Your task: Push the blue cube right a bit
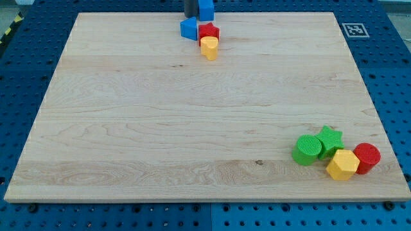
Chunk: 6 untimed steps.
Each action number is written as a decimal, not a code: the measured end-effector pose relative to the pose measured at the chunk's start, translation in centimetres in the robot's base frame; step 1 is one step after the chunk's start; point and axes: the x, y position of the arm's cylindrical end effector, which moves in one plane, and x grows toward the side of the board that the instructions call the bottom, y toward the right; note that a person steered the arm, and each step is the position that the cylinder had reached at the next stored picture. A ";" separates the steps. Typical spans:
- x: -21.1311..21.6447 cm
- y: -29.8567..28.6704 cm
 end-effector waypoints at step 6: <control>0.0 3.8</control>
